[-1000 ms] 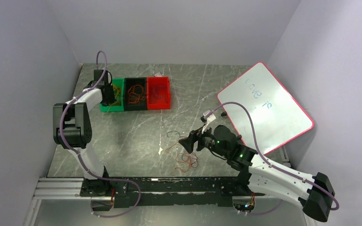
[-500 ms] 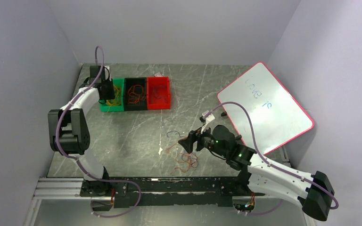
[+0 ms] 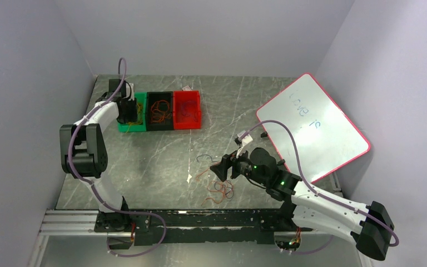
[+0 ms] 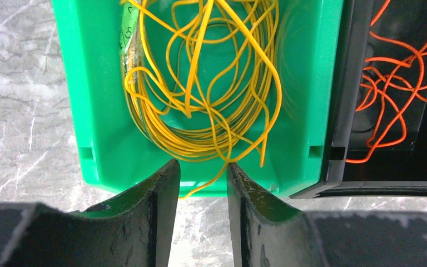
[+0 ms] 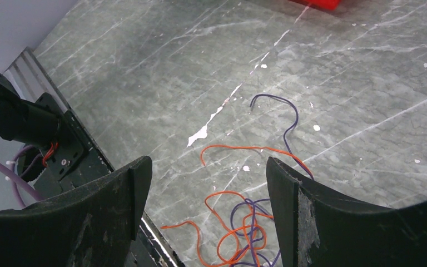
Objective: Untangle the cables
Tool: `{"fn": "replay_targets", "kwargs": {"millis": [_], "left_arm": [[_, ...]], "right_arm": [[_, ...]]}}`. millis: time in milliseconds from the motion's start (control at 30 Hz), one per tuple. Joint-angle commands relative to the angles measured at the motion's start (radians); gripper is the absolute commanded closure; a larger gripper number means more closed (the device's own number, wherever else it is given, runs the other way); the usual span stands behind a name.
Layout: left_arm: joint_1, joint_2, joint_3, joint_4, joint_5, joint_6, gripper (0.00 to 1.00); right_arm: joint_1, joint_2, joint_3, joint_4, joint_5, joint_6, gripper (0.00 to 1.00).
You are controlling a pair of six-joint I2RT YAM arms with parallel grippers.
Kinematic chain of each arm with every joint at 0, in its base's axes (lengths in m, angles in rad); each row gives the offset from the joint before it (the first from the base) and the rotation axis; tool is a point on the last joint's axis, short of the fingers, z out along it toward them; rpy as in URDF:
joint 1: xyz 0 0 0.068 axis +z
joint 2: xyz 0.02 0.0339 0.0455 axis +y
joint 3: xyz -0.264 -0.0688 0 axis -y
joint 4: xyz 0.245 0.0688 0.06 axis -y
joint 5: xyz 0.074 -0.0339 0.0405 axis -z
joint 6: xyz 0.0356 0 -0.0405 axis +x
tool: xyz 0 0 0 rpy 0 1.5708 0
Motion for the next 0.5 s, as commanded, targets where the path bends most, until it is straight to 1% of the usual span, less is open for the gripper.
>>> {"fn": "replay_targets", "kwargs": {"millis": [0, 200, 467], "left_arm": [[0.002, 0.023, 0.049, -0.018, -0.016, 0.031, 0.58], [0.002, 0.057, 0.055, -0.021, -0.014, 0.036, 0.60], [0.003, 0.077, 0.063, -0.021, -0.012, 0.032, 0.71]], "right_arm": [[-0.001, -0.008, 0.003, 0.019, -0.005, -0.020, 0.21], [-0.002, -0.006, 0.010, 0.014, -0.007, -0.027, 0.21], [-0.001, -0.013, 0.014, 0.004, -0.003, -0.027, 0.21]]}}
